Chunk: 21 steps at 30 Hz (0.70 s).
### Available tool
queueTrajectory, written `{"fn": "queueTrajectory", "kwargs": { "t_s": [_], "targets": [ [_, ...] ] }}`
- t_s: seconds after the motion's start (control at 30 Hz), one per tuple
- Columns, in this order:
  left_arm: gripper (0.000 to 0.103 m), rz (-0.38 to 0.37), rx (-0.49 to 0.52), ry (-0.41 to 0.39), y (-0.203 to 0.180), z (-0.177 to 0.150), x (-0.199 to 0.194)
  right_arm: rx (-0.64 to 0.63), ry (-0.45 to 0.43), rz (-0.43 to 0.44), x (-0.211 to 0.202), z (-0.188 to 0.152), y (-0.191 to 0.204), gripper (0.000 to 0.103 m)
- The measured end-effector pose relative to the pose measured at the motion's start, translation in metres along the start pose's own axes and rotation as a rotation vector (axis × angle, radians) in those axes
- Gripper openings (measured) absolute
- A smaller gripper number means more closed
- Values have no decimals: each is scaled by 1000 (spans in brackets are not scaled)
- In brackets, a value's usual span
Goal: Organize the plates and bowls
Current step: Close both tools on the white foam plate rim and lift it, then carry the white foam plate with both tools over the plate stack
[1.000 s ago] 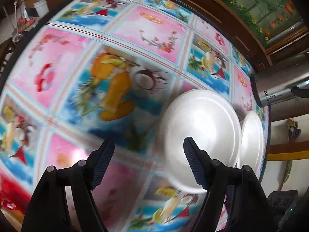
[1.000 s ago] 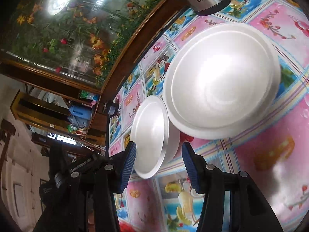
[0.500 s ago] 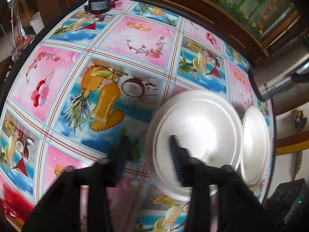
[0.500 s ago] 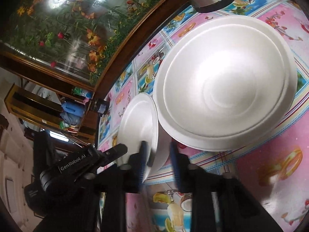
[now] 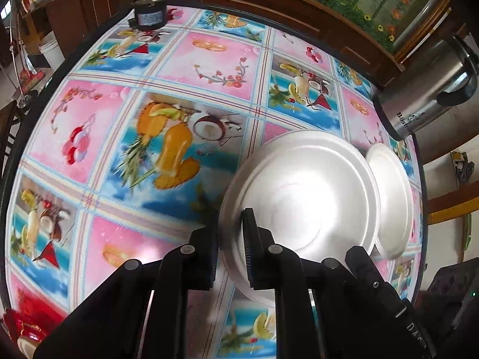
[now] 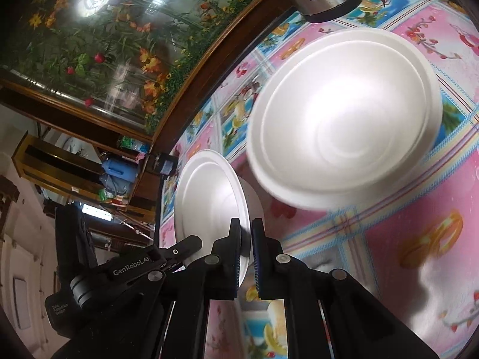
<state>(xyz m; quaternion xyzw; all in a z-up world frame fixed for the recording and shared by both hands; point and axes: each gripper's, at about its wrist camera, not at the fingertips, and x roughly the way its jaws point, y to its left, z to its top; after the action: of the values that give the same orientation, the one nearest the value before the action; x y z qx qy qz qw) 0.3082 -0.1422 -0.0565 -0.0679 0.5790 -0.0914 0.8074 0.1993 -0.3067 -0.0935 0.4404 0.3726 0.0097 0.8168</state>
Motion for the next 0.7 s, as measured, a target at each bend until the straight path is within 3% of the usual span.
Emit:
{"fn": "queueTrajectory", "kwargs": {
  "t_s": [0.4,0.7],
  "targets": [
    [12,-43,53,-39,25,-58,-86,-78,-14,78,-63,-52,36,8],
    [13,-100,45,-112,79,-119,-156,-216,-18,130,-120,-118,85,8]
  ]
}}
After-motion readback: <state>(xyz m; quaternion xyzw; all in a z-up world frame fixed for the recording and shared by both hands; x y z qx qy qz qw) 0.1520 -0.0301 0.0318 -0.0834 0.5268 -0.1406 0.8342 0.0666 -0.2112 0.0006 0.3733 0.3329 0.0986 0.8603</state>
